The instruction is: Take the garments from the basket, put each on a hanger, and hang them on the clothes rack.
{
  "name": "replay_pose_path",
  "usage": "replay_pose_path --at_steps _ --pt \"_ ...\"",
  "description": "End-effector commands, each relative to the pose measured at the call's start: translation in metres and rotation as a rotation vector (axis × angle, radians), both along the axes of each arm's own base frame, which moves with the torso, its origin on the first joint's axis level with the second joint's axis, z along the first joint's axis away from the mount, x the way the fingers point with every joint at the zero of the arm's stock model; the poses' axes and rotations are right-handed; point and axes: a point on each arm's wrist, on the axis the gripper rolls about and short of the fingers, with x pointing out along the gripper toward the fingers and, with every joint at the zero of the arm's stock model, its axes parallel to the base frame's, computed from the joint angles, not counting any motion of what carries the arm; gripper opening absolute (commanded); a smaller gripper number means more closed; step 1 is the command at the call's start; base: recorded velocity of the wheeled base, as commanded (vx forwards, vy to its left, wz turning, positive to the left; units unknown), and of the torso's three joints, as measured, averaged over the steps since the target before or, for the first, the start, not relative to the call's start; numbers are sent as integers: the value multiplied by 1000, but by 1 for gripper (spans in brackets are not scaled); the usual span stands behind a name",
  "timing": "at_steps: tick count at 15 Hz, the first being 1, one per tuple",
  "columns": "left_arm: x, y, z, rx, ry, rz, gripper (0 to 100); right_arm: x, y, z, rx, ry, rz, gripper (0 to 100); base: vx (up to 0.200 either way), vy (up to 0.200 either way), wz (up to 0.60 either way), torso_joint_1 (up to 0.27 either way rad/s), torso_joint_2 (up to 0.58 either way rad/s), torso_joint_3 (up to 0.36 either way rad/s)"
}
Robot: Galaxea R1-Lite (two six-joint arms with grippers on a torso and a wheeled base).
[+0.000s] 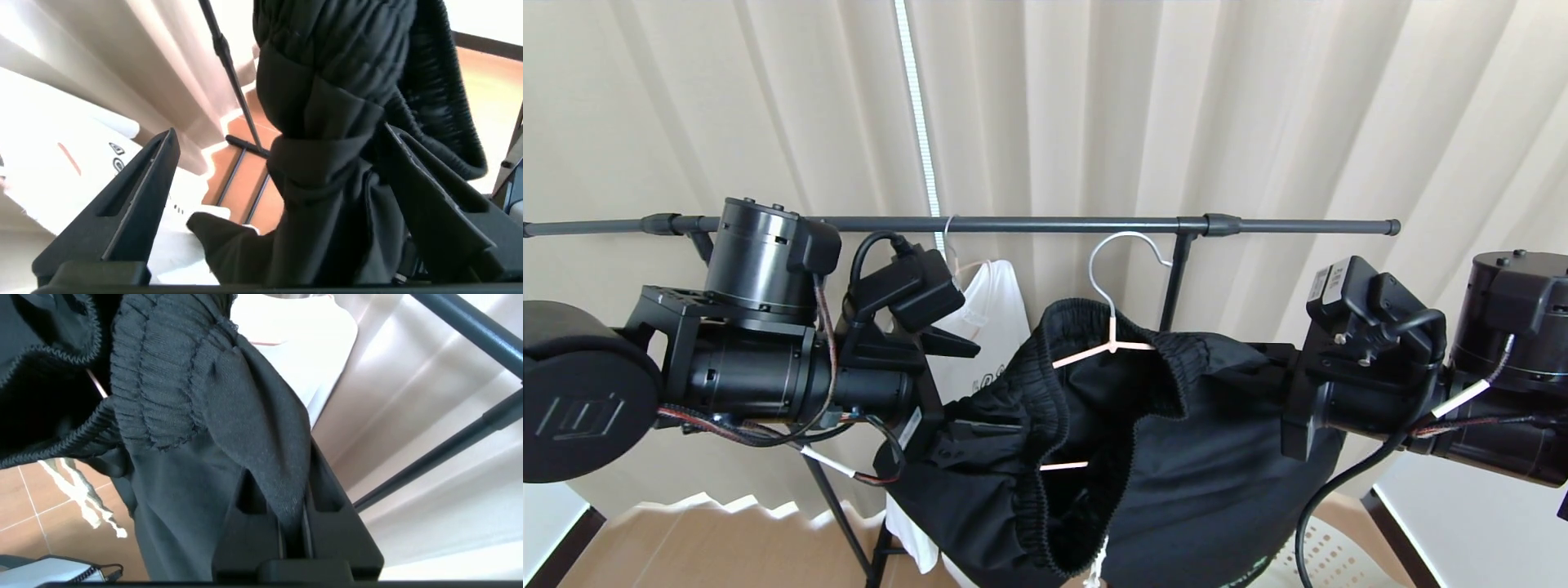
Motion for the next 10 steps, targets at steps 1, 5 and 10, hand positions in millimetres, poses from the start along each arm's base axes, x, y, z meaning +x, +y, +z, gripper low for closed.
replay_pose_path --at_steps 1,5,10 --pt "4 -2 -6 10 18 -1 100 -2 0 1 3 -6 3 0 0 0 0 0 0 0" --pt "7 -6 -12 16 32 -10 100 -4 -1 4 7 -14 4 0 0 0 0 0 0 0" --pt "5 -14 -9 10 23 -33 100 -5 1 3 5 -10 14 0 0 0 0 0 0 0"
